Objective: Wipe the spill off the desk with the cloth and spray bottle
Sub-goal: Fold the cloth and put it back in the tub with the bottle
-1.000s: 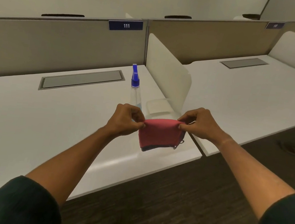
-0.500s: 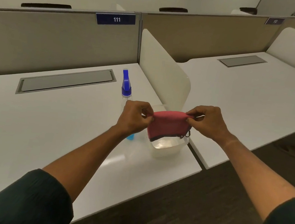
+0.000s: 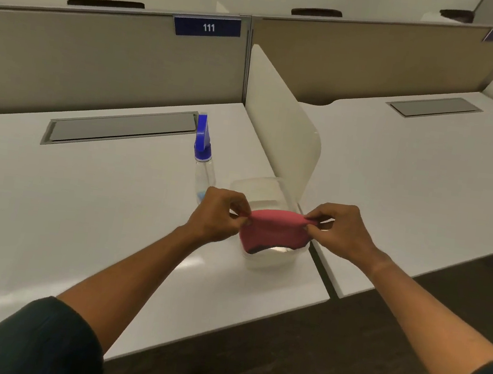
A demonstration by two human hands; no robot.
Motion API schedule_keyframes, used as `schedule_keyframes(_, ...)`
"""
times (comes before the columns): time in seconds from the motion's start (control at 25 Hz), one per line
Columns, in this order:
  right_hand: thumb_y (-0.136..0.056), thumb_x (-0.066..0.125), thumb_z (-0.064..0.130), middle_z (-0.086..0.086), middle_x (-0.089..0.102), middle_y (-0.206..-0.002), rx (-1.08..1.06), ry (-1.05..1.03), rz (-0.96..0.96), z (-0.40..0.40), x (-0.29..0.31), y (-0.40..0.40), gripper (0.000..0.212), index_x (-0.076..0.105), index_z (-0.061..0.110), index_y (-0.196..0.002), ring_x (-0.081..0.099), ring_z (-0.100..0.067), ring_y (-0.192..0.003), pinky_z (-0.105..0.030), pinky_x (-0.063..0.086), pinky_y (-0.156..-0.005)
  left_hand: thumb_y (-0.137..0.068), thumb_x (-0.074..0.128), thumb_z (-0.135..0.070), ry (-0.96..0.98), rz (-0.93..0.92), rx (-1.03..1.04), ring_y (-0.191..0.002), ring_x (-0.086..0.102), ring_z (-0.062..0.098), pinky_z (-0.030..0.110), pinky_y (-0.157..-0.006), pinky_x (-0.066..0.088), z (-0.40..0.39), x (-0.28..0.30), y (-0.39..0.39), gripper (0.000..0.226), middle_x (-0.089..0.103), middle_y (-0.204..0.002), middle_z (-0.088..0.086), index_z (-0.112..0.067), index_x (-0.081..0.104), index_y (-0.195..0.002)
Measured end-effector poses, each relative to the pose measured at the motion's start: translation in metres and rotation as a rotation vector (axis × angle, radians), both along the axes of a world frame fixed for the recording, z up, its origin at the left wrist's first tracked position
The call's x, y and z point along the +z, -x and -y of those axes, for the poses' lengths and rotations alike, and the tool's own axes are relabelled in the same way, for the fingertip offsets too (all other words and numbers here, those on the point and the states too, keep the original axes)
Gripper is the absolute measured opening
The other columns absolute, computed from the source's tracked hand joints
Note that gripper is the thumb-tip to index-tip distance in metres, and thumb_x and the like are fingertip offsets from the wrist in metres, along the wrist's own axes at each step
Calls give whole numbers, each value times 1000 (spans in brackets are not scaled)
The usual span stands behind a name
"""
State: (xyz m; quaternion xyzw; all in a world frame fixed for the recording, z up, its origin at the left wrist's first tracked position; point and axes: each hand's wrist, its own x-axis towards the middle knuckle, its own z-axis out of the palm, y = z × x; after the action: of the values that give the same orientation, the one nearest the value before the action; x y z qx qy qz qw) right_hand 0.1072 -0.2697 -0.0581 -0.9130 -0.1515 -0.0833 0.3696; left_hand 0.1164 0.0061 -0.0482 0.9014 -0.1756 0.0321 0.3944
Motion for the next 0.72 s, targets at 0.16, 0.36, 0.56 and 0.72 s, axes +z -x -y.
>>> schedule_keyframes(0.16, -74, 79, 9, 16, 68, -76, 112, 45, -105, 13, -3, -8, 17, 78, 17, -89, 66, 4, -79, -8, 52, -69, -75, 78, -6, -68, -117, -2, -76, 68, 8, 20, -72, 58, 9, -5, 7, 12, 69, -75, -6, -13, 74, -83)
schedule_keyframes(0.36, -74, 80, 10, 7, 71, -79, 210, 111, -126, 17, -3, -21, 17, 77, 15, -91, 68, -4, -76, -14, 55, -73, -72, 80, -5, -139, -176, 35, -74, 69, 6, 19, -74, 58, 15, -6, 11, 15, 67, -72, -9, -13, 74, -83)
schedule_keyframes(0.56, -78, 80, 18, 1, 75, -87, 308, 263, -134, 14, -4, -28, 20, 78, 15, -97, 69, -7, -78, -24, 58, -81, -72, 83, -9, -179, -215, 74, -75, 69, 8, 18, -73, 56, 17, -7, 13, 15, 70, -75, -5, -14, 74, -83)
schedule_keyframes(0.72, -79, 80, 21, 0, 76, -88, 323, 330, -152, 11, -4, -31, 21, 78, 16, -99, 68, -8, -76, -28, 58, -83, -72, 84, -12, -224, -233, 83, -75, 68, 6, 14, -71, 53, 20, -11, 10, 17, 69, -76, -7, -14, 75, -87)
